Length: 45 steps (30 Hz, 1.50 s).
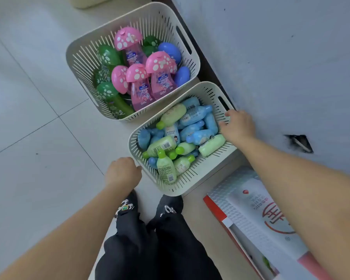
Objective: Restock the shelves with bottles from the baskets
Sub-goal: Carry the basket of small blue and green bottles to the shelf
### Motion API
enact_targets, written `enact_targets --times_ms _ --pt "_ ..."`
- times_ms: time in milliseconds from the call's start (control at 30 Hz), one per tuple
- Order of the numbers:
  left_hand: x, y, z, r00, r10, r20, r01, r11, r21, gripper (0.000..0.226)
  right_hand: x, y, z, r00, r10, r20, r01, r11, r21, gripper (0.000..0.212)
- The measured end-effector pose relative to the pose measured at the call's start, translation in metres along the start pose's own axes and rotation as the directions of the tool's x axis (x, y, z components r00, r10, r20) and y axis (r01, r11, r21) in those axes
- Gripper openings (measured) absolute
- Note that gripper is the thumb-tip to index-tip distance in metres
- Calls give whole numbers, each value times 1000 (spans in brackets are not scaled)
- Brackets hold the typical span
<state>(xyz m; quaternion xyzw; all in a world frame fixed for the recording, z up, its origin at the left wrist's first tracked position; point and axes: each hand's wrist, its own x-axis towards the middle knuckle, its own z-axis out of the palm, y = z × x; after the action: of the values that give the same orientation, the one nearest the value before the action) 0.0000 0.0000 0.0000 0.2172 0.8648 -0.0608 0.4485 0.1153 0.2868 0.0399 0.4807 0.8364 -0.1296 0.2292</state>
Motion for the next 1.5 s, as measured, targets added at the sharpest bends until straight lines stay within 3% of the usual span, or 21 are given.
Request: enact_targets --times_ms 67,133,233,300,400,567,733,833,933,1100,1333,1500 --pt "13 0 14 992 -88 95 96 991 -89 43 13 4 12 997 14 -78 -15 1000 -17 43" --pt "24 2 30 972 -133 194 185 941 -283 47 25 8 23 989 27 -145 -33 999 -37 49" --pt "36 8 48 938 -191 289 341 657 -673 33 43 12 39 988 82 -132 -80 997 22 58" --pt "38 13 51 909 -236 344 416 435 -799 26 54 12 46 990 120 -77 -115 991 75 61" --pt "36 13 54 893 -252 372 441 328 -835 26 62 10 50 990 139 -22 -136 983 123 55" --pt "38 0 39 928 -257 270 355 385 -852 29 60 3 52 978 206 -23 -201 969 141 45" --pt "56 -32 25 925 -368 91 266 459 -848 33 38 4 77 978 206 -31 -199 966 166 41" --pt "51 -38 32 919 -395 6 200 453 -869 32 30 3 90 976 213 -39 -194 940 280 41" --pt "47 -34 42 910 -412 -51 133 405 -904 31 30 1 97 966 257 7 -230 852 470 44" --pt "48 -31 47 914 -405 -35 109 326 -939 34 30 -4 94 961 268 66 -265 826 498 51" --pt "43 -48 45 898 -436 -57 157 440 -884 36 10 -12 79 959 249 136 -284 831 478 51" --pt "11 -60 18 908 -396 -137 112 544 -831 39 -24 -14 61 955 252 156 -297 813 501 49"
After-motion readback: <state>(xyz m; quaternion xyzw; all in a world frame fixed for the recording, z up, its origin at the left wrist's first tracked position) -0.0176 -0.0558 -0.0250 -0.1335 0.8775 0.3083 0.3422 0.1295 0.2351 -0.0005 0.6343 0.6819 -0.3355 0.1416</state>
